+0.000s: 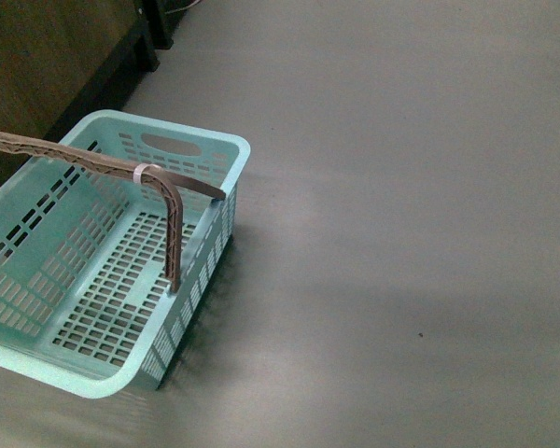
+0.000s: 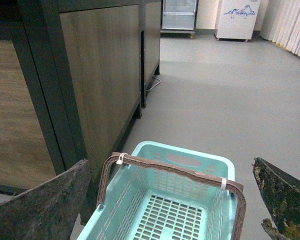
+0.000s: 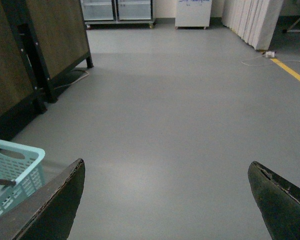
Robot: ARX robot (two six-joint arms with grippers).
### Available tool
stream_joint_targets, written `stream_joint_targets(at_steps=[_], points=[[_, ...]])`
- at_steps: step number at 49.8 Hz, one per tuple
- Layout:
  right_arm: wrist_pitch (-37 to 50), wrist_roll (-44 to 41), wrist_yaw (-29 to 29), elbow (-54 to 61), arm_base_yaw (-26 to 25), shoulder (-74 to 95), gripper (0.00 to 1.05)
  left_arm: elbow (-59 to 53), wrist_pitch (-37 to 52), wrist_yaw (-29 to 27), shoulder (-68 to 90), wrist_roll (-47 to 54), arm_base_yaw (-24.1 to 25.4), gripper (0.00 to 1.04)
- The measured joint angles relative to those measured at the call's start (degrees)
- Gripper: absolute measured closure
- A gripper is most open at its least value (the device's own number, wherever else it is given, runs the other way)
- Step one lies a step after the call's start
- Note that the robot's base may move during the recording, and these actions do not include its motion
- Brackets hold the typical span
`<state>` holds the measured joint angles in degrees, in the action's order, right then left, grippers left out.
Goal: Pick lemon and mango into basket
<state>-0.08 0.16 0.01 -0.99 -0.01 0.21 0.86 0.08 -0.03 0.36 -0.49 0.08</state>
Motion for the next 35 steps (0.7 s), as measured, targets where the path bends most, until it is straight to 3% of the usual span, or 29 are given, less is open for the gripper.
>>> stream_joint_targets(at_steps=[14,20,23,27,35], points=[[0.0,0.0,0.0,0.0,0.0,0.0,0.09,0.0,0.0,0.0,0.0,0.0,0.0,0.07],[0.0,0.0,0.0,0.0,0.0,0.0,0.09,7.0,-16.5,2.2,9.9,-7.0,-0.1,0.07],[0.0,0.0,0.0,0.0,0.0,0.0,0.09,9.2,-20.0,3.2,14.4,-10.1,0.0,0.07],[0.0,0.0,0.0,0.0,0.0,0.0,0.09,11.8,-18.3,6.1,21.0,-15.7,1.7,0.07],[0.0,0.0,0.0,0.0,0.0,0.0,0.09,17.5,-6.1,12.1,40.6,-31.1,10.3,0.07]])
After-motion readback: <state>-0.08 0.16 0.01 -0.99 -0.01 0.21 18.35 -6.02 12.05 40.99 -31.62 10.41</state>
